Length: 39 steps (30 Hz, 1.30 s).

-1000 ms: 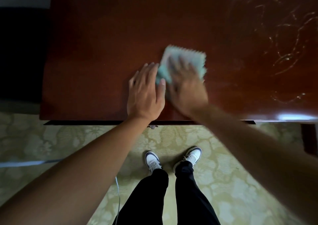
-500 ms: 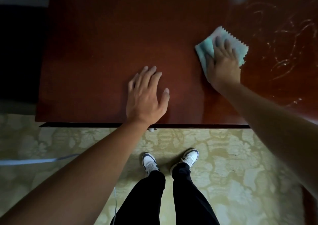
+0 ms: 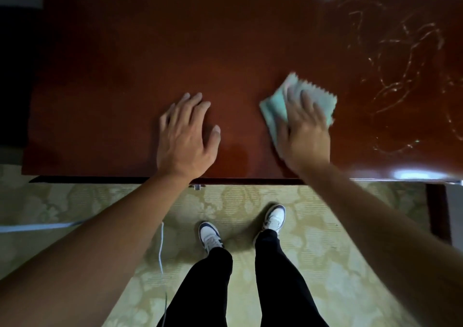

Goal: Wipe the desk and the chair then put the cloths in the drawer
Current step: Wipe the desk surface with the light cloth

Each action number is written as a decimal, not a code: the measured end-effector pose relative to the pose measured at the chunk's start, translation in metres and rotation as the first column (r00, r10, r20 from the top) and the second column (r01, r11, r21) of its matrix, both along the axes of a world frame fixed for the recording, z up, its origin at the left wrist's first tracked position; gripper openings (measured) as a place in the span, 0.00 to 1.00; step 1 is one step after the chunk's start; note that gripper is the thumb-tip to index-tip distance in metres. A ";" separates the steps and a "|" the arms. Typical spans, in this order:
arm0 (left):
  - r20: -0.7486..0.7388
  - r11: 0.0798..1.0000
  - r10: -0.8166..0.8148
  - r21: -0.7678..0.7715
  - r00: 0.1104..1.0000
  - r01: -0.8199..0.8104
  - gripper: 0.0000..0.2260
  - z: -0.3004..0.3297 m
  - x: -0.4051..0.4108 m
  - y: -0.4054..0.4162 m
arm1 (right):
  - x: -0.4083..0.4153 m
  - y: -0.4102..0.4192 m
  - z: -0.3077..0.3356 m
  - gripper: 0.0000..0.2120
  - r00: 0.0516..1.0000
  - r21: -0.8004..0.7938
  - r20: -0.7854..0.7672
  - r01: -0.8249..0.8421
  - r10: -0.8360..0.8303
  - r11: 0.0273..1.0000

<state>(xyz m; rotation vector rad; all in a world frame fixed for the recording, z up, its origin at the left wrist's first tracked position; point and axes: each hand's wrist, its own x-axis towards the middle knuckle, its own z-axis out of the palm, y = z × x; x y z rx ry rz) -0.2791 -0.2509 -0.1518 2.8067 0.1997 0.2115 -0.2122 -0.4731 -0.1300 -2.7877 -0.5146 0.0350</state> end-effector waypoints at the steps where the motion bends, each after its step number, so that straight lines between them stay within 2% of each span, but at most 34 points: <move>1: 0.002 1.000 0.002 0.003 1.000 -0.002 0.21 0.000 0.001 0.000 | 0.015 0.004 0.000 0.24 1.000 -0.003 -0.003 0.026 -0.026 1.000; 3: -0.008 0.999 0.007 0.034 1.000 -0.007 0.20 0.002 0.001 -0.003 | 0.012 0.006 -0.002 0.24 1.000 -0.007 0.003 -0.007 0.008 1.000; 8: -0.062 0.997 0.008 0.078 0.998 -0.003 0.19 0.009 0.001 -0.008 | -0.067 -0.020 -0.007 0.22 0.975 0.077 0.033 -0.220 0.218 0.972; 12: -0.088 0.994 0.049 0.104 0.995 -0.040 0.20 0.014 0.000 -0.014 | -0.054 -0.038 -0.005 0.21 0.962 0.092 0.042 -0.274 0.271 0.957; 15: -0.073 0.993 0.041 0.113 0.997 -0.032 0.19 0.016 0.010 -0.048 | -0.053 -0.080 -0.004 0.22 0.968 0.086 0.012 -0.251 0.251 0.964; 18: -0.017 0.991 -0.087 0.099 0.996 0.088 0.17 0.018 0.035 -0.112 | -0.057 -0.141 -0.002 0.24 0.980 0.060 -0.005 -0.198 0.199 0.978; 23: -0.034 0.966 -0.253 0.046 0.967 0.254 0.19 0.015 0.087 -0.209 | -0.004 -0.237 0.002 0.26 0.988 0.045 0.022 0.154 -0.155 0.987; 26: -0.065 0.971 -0.231 0.048 0.971 0.234 0.20 0.012 0.101 -0.226 | 0.044 -0.265 0.002 0.26 0.982 -0.015 0.012 0.186 -0.186 0.982; 29: -0.082 0.977 -0.194 0.071 0.978 0.200 0.21 0.012 0.099 -0.226 | 0.056 -0.259 -0.002 0.27 0.955 -0.075 -0.054 0.286 -0.291 0.955; 31: -0.083 0.978 -0.187 0.084 0.979 0.193 0.20 0.012 0.101 -0.228 | 0.039 -0.238 -0.001 0.27 0.969 -0.086 -0.093 0.223 -0.231 0.971; 34: -0.081 0.979 -0.180 0.085 0.980 0.187 0.20 0.014 0.101 -0.229 | -0.014 -0.202 0.002 0.26 0.993 -0.023 -0.118 -0.001 -0.002 1.000; 36: -0.083 0.979 -0.179 0.078 0.980 0.186 0.20 0.014 0.100 -0.228 | -0.021 -0.202 0.005 0.25 0.991 -0.018 -0.095 -0.096 0.094 0.995; 37: -0.085 0.980 -0.178 0.071 0.980 0.184 0.20 0.015 0.100 -0.228 | -0.010 -0.210 0.005 0.25 0.992 -0.029 -0.075 -0.105 0.103 0.994; 39: -0.092 0.983 -0.171 0.057 0.981 0.177 0.20 0.014 0.102 -0.228 | 0.029 -0.231 0.003 0.25 0.999 -0.037 -0.048 -0.003 0.001 0.999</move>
